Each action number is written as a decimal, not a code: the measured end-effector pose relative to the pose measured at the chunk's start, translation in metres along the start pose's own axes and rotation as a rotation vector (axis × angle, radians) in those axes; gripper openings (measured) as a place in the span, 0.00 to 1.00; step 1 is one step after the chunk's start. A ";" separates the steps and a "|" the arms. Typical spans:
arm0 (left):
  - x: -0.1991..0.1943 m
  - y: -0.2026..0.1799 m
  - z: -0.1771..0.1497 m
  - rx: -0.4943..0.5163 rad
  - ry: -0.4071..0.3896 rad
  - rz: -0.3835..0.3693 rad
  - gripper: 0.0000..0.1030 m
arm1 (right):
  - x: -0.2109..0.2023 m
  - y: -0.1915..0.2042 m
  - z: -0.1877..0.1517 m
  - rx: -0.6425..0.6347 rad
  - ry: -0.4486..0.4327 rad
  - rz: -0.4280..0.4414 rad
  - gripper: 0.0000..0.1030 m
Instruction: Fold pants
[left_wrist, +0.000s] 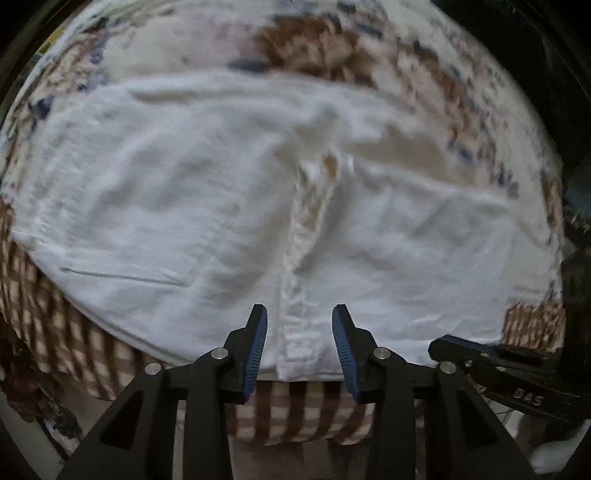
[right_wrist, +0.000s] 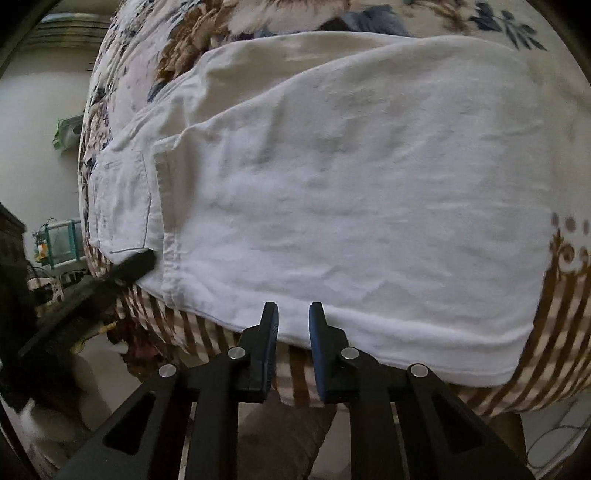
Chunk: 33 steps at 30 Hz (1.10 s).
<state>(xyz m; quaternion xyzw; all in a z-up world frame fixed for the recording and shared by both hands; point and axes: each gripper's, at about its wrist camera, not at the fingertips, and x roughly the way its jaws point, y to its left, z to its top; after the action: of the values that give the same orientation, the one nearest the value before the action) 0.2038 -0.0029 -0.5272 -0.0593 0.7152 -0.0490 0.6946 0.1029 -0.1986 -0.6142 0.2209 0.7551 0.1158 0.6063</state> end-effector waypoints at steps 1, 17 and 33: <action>0.013 -0.003 -0.006 0.008 0.027 0.012 0.37 | 0.005 -0.003 0.000 0.008 0.013 -0.008 0.17; -0.021 0.064 0.032 -0.300 -0.012 -0.112 0.89 | -0.030 0.001 0.034 0.159 -0.079 -0.110 0.51; -0.020 0.157 0.032 -0.511 -0.161 0.087 0.89 | -0.012 -0.006 0.179 0.286 -0.205 -0.055 0.01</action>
<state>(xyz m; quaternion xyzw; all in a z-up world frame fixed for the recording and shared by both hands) 0.2341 0.1553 -0.5325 -0.2055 0.6487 0.1678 0.7133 0.2769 -0.2261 -0.6487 0.2948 0.7037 -0.0325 0.6456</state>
